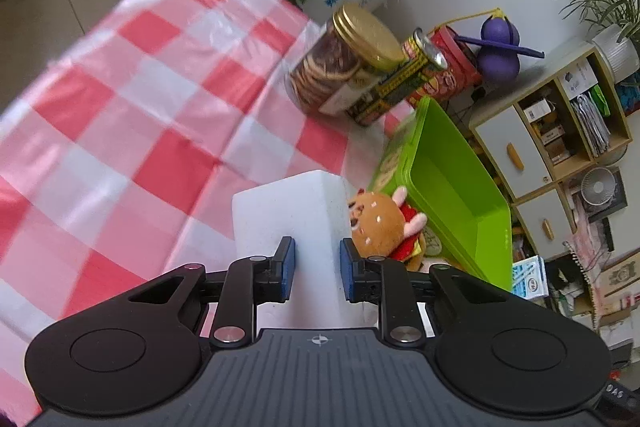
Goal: Organize soft objects
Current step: 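Carry the foam block and Santa plush into the green tray and release both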
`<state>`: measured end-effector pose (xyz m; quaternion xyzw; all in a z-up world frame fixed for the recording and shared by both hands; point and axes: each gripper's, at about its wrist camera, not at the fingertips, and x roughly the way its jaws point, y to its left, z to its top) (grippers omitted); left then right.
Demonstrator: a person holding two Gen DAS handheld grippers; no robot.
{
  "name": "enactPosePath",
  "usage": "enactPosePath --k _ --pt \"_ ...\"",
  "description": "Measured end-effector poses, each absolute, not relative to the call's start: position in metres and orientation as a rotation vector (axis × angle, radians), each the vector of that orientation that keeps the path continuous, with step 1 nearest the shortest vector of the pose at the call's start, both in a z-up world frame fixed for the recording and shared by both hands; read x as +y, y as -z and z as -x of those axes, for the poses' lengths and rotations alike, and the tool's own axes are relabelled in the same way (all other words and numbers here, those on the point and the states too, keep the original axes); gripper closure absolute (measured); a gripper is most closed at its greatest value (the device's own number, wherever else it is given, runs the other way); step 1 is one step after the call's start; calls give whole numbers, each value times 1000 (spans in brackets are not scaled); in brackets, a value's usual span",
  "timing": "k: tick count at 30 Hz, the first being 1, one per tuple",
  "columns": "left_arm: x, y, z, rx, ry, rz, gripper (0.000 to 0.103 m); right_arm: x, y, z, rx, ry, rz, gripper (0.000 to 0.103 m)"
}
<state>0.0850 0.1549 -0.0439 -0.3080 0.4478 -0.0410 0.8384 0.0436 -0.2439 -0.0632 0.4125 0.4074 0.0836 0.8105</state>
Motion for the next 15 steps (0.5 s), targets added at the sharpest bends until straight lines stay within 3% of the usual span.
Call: enactPosePath --k 15 --pt "104 -19 -109 790 141 331 81 -255 28 -69 701 -146 -895 99"
